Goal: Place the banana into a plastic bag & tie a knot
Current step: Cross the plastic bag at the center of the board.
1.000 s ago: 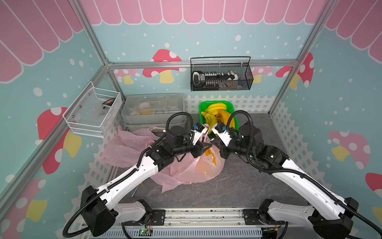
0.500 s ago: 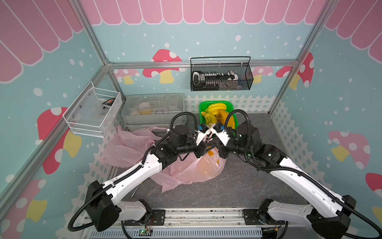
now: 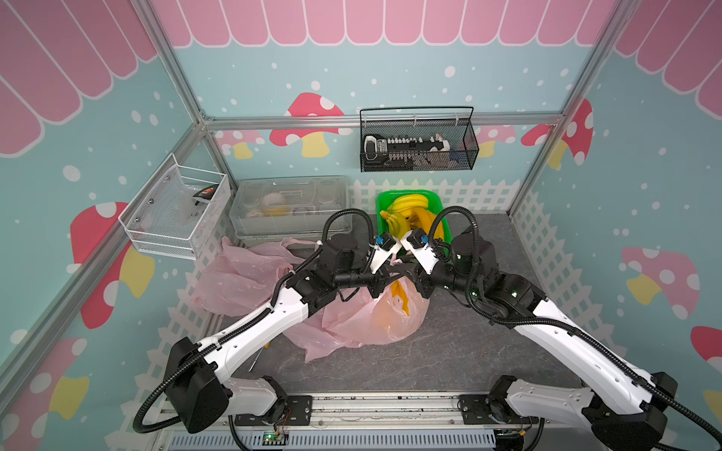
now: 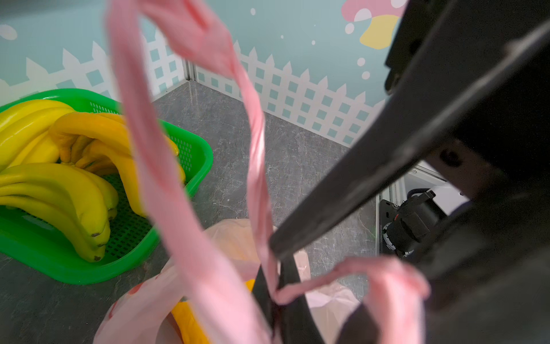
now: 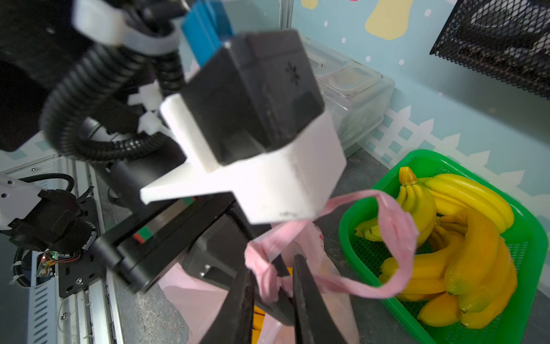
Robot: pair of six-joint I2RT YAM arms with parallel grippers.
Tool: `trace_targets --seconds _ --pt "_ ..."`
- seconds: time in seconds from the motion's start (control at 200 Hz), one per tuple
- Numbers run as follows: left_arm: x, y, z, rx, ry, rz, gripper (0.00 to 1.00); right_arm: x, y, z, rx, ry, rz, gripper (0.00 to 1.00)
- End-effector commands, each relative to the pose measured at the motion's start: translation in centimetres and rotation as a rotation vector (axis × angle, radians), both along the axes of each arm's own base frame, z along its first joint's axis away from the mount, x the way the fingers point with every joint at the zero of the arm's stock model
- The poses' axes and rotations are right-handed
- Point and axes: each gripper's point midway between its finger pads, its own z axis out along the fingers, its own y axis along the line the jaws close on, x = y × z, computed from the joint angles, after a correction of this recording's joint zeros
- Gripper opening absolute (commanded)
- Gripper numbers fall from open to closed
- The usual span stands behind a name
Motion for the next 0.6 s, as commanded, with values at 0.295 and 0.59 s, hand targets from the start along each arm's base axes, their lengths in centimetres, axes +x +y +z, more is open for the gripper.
trace_targets --seconds 0.295,0.59 --pt "-1.3 0.3 0.4 -0.039 -0.042 -0.073 0.00 1.3 -4.3 3.4 0.055 -0.031 -0.138 0.40" --pt "-2.9 -0.2 -0.1 -0.026 -0.050 -0.135 0.00 2.9 -2.4 2.8 0.038 0.002 -0.103 0.41"
